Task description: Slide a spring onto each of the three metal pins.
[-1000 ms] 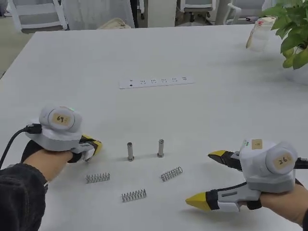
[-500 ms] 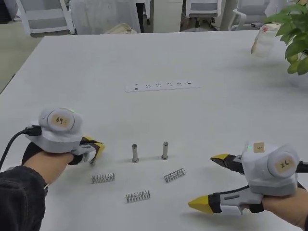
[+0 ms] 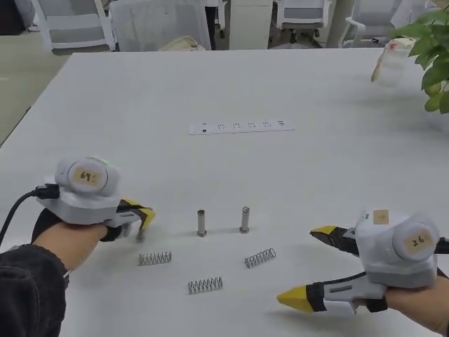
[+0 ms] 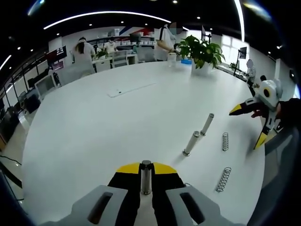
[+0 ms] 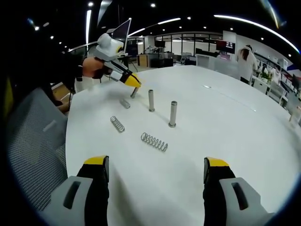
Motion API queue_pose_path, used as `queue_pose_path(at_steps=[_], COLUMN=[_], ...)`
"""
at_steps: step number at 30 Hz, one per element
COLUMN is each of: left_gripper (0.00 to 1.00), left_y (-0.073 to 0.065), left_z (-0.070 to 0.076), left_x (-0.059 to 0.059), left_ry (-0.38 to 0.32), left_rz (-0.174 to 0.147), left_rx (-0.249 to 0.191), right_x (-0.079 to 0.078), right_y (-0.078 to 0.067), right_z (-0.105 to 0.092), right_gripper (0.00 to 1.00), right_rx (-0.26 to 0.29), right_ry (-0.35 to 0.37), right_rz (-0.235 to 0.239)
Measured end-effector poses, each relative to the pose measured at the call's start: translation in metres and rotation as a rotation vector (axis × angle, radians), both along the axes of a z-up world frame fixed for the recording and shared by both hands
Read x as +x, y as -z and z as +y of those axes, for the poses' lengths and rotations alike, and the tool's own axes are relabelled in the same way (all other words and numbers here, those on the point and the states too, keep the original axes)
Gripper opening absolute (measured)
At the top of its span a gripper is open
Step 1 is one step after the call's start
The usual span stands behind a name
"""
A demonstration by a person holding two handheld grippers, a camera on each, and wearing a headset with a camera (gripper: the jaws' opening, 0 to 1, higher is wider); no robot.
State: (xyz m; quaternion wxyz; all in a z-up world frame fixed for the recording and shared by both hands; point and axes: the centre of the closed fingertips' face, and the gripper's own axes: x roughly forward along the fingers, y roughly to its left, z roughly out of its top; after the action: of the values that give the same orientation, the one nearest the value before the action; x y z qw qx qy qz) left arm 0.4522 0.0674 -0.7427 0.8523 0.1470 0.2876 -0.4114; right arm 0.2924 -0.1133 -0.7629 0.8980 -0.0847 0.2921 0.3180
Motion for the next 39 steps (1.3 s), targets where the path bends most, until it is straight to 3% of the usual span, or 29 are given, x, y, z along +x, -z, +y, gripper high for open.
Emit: queue_pose_path(at_steps=[14, 39], left_gripper=[0.00, 0.00], left_y=[-0.002, -0.001], left_z=[0.001, -0.019], left_x=[-0.008, -0.011], left_ry=[-0.007, 0.003], left_rz=[0.008, 0.034], left_rx=[-0.031, -0.076], right_x=[-0.001, 0.000], right_y=[0.000, -0.001], right_z=[0.002, 0.002], right_gripper=[0.82, 0.81], right_rx=[-0.007, -0.009], right_ry=[-0.008, -0.007], right_rz=[-0.002, -0.004])
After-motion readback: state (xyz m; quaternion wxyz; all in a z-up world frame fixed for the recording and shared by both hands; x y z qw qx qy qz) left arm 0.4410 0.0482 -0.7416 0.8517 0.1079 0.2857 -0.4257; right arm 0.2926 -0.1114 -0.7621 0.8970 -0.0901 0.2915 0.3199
